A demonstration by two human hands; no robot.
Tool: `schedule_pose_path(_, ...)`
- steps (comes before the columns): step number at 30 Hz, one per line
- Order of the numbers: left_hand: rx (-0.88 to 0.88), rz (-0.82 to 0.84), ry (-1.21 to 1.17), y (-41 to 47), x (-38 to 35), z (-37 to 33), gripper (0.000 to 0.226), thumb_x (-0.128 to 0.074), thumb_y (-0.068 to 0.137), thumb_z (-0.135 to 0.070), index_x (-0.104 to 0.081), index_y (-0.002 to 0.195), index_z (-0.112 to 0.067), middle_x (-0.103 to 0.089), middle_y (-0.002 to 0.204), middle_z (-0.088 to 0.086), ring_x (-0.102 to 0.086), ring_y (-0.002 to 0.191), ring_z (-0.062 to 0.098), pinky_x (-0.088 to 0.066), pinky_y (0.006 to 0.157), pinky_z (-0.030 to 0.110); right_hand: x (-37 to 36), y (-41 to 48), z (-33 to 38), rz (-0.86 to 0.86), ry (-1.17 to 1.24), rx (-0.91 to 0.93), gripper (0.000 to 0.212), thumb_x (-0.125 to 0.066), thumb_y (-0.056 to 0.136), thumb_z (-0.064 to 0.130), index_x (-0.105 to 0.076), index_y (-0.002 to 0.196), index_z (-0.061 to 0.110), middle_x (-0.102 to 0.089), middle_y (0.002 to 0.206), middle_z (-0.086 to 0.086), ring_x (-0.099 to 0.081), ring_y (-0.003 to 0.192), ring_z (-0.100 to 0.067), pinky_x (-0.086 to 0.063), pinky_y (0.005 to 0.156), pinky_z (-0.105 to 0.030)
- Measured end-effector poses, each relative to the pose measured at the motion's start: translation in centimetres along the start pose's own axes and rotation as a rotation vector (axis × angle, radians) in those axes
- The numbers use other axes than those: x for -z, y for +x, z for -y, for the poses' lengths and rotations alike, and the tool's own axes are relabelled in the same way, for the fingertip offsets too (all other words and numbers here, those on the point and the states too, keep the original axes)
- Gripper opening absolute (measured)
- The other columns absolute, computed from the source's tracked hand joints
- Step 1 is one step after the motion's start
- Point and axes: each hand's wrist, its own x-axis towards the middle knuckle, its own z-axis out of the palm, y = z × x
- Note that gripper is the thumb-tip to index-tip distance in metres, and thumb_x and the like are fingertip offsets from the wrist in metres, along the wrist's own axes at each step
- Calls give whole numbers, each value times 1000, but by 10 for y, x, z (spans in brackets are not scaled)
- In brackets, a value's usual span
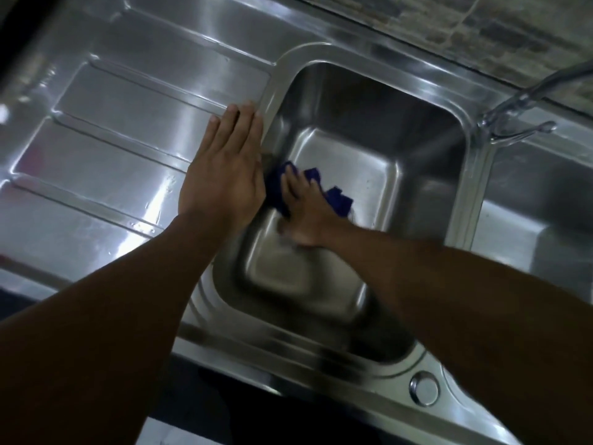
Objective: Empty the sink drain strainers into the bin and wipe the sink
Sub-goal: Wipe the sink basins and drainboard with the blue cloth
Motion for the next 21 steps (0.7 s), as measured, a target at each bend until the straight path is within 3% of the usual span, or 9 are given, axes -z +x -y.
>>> schedule_pose_path(4, -29, -5, 12, -1, 0, 0, 62, -21, 100, -28, -19, 157, -3, -13, 166, 15, -6, 155, 29, -8, 126, 45, -40, -49, 28, 12, -12, 165, 98, -64, 80, 27, -8, 159, 10, 3, 167, -10, 6, 154, -32, 4, 122, -49)
schedule_pose_path(9, -28, -20, -13, -2, 2, -1, 62, -22, 99, -26, -23, 156, -1, -17, 165, 16, -9, 154, 30, -8, 126, 45, -56, -89, 40, 226, -151, 307, 70, -43, 101, 10, -4, 159, 15, 7, 167, -4, 7, 154, -31, -1, 123, -49)
schedule_pose_path(11, -39, -21, -48, -2, 2, 0, 62, -23, 98, -25, -26, 154, 0, -19, 164, 17, -11, 154, 32, -9, 126, 46, -44, -99, 43, 282, -208, 340, 66, -42, 102, 7, -10, 159, 14, 1, 168, -5, -2, 154, -31, -12, 122, -46)
schedule_pose_path(13, -54, -21, -111, -1, 4, 2, 59, -29, 98, -21, -31, 153, 1, -24, 162, 19, -15, 153, 34, -10, 125, 47, -27, -113, 41, 256, -60, 297, 61, -47, 97, 2, -32, 154, 19, -25, 163, -8, -29, 147, -30, -30, 115, -40)
schedule_pose_path(16, -54, -17, -254, -6, 8, 3, 59, -38, 96, -19, -34, 152, -4, -28, 161, 17, -19, 152, 33, -9, 125, 41, 1, -145, 25, 279, 214, 154, 61, -66, 85, 3, -56, 140, 27, -59, 137, -8, -61, 118, -26, -51, 100, -37)
schedule_pose_path(18, -2, -48, -358, -21, 9, -7, 59, -37, 96, -25, -33, 154, -11, -31, 161, 11, -22, 151, 26, -8, 124, 34, 15, -170, 16, 263, 418, 67, 53, -72, 81, 8, -66, 130, 29, -69, 122, -4, -67, 108, -20, -55, 97, -37)
schedule_pose_path(21, 129, -76, -483, -51, 5, -42, 58, -36, 98, -28, -33, 154, -15, -33, 161, 7, -25, 150, 25, -16, 124, 38, 39, -202, 12, 81, 653, -6, 56, -74, 81, 7, -63, 133, 26, -70, 125, 0, -65, 113, -12, -50, 100, -23)
